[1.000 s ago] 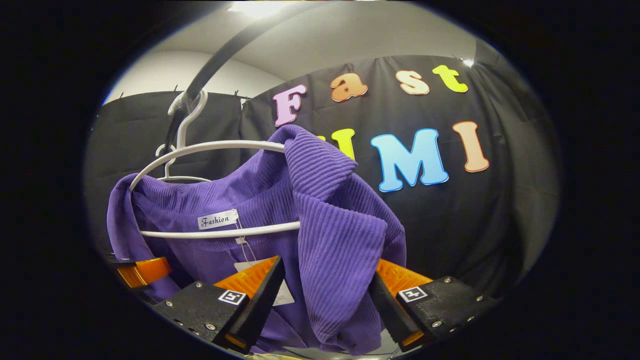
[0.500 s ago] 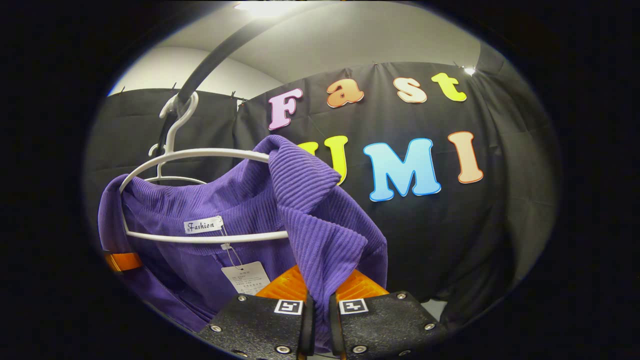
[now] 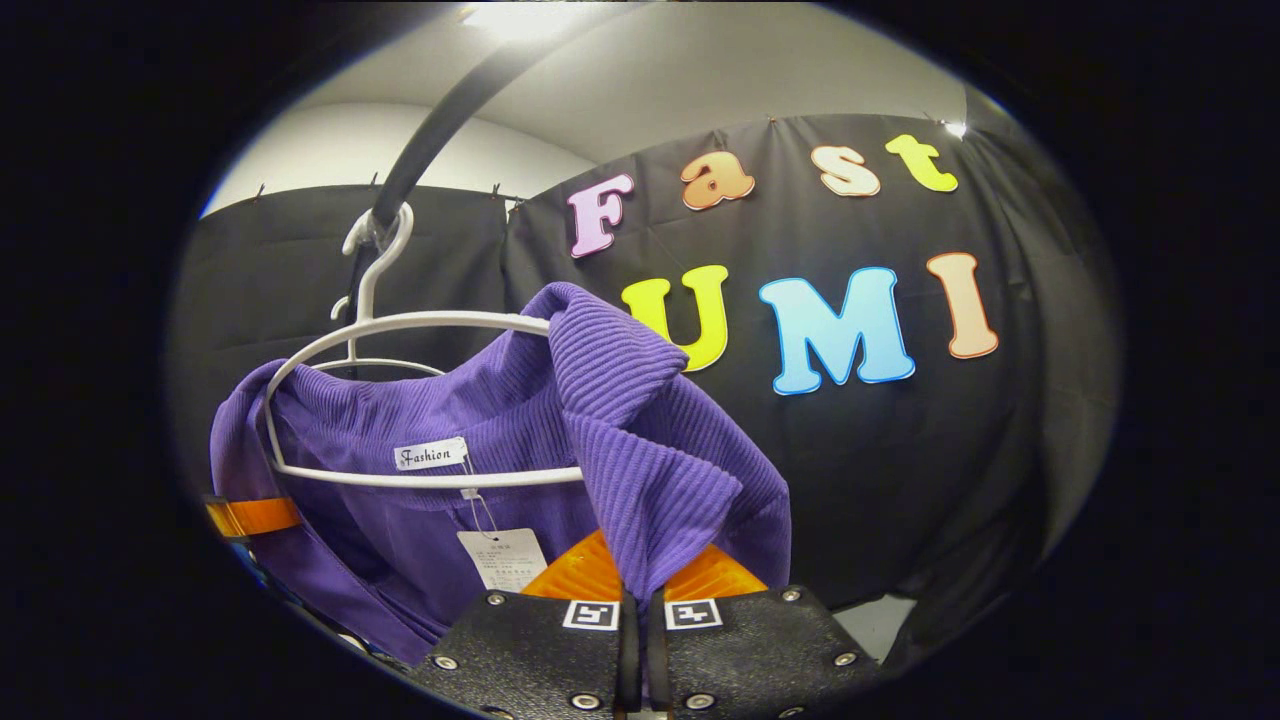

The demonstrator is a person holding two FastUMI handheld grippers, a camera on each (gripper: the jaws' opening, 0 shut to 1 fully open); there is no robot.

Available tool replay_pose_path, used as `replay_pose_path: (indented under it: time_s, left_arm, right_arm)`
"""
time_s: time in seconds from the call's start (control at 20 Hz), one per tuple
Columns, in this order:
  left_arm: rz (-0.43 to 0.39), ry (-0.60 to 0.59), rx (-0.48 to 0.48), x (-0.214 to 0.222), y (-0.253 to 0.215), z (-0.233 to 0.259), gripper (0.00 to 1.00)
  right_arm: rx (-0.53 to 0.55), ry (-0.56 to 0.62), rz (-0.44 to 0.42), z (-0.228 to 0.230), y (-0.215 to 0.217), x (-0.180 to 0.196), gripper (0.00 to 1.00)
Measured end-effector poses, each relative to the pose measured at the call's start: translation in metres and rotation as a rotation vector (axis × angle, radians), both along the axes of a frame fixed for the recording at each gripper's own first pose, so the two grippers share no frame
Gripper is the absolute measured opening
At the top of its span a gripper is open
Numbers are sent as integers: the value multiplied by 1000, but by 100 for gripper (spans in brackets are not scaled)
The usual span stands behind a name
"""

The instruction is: Grasp the clothes on the hanger with both hands and then place them into the laundry hamper below.

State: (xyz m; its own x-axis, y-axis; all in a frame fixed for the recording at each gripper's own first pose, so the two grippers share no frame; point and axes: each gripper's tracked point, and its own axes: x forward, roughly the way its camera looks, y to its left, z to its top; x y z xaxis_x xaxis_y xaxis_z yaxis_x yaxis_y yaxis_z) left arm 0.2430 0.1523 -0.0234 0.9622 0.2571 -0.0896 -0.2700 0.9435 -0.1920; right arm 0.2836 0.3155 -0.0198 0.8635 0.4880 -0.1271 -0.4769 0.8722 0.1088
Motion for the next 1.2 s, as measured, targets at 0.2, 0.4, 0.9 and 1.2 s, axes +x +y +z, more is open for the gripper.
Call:
replay_pose_path:
  time_s: [0.2, 0.4, 0.9, 1.2]
  left_arm:
    - [-13, -74, 25, -15, -1, 33, 0]
    - [-16, -107, 31, -26, 6, 57, 0]
    - [90, -172, 111, -37, 79, 104, 0]
    - [128, -154, 46, -31, 115, 85, 0]
  right_arm:
    - [-9, -32, -29, 7, -16, 1, 2]
    - [10, -79, -108, 18, -40, 16, 2]
    - [-25, -275, -248, 54, -80, 45, 2]
    - [-66, -318, -242, 47, -79, 49, 2]
